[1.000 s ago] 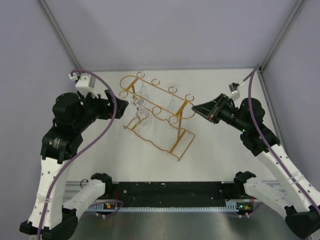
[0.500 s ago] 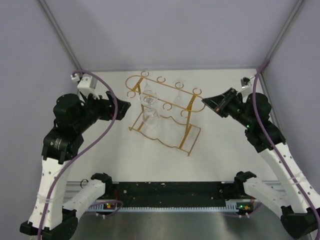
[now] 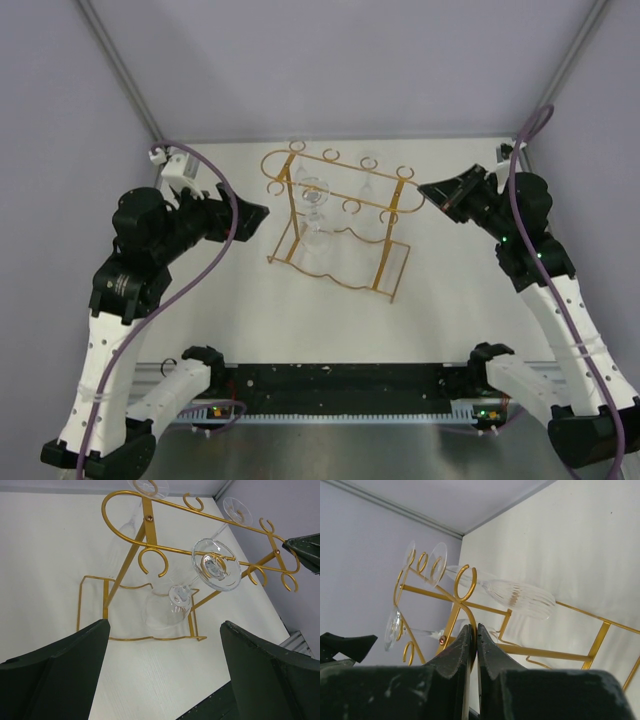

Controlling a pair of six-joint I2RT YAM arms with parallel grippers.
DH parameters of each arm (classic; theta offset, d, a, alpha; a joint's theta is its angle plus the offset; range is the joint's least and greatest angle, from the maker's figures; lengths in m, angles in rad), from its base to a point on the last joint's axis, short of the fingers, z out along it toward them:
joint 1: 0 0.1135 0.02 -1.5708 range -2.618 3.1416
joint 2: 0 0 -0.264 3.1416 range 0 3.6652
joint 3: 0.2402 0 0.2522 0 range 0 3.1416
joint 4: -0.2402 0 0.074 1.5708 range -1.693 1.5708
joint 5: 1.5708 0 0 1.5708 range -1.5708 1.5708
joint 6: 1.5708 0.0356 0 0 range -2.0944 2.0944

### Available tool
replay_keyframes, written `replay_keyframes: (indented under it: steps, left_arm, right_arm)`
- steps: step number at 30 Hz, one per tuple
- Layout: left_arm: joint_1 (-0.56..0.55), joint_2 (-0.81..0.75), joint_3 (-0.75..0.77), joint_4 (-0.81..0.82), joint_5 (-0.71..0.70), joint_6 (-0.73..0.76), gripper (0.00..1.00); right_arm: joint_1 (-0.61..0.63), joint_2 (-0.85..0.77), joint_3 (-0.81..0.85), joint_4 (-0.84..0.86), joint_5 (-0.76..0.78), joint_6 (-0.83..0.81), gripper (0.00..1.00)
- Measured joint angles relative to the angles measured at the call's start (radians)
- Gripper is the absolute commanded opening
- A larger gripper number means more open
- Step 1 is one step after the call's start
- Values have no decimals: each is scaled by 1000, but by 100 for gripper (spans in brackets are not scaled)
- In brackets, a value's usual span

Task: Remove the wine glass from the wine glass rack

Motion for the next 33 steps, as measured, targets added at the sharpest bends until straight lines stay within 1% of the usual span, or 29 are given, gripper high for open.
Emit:
replay_keyframes:
  steps: [1, 2, 3, 5, 6, 8, 10, 14, 19, 24, 27, 29, 33]
  left_arm:
    - [0, 0, 0, 4, 2, -3, 98]
    - [0, 0, 0, 6, 5, -5, 98]
    - [0, 0, 0, 7, 6, -6, 98]
    - [0, 0, -5, 13, 8, -9, 98]
    - [0, 0, -8, 13, 10, -10, 98]
    - [0, 0, -16, 17, 13, -10, 98]
    - [0, 0, -26, 21, 15, -10, 98]
    - [0, 0, -42, 32, 35, -18, 98]
    - [0, 6, -44, 56, 106, -73, 98]
    - [0, 18, -45, 91, 210, -185, 98]
    - [0, 18, -72, 126, 256, -261, 98]
    - [0, 14, -104, 156, 275, -316, 98]
    - [0, 0, -204, 255, 307, -453, 94]
  right_arm:
    - [-4, 3, 2, 0, -3, -4, 0]
    - [-5, 5, 5, -1, -8, -8, 3]
    - [-5, 5, 6, -1, -9, -11, 10]
    - [-5, 5, 6, -2, -16, -16, 28]
    - [-5, 6, 6, -2, -19, -18, 34]
    - [-5, 6, 7, -5, -24, -23, 51]
    - [-5, 5, 7, -13, -30, -28, 55]
    - [-5, 1, 15, -38, -32, -47, 59]
    - [-6, -20, 51, -109, 3, -97, 60]
    - [-8, -78, 72, -165, 58, -150, 60]
    - [-8, -100, 75, -193, 80, -173, 61]
    - [-8, -111, 76, -207, 93, -188, 61]
    - [-9, -138, 76, -232, 119, -208, 60]
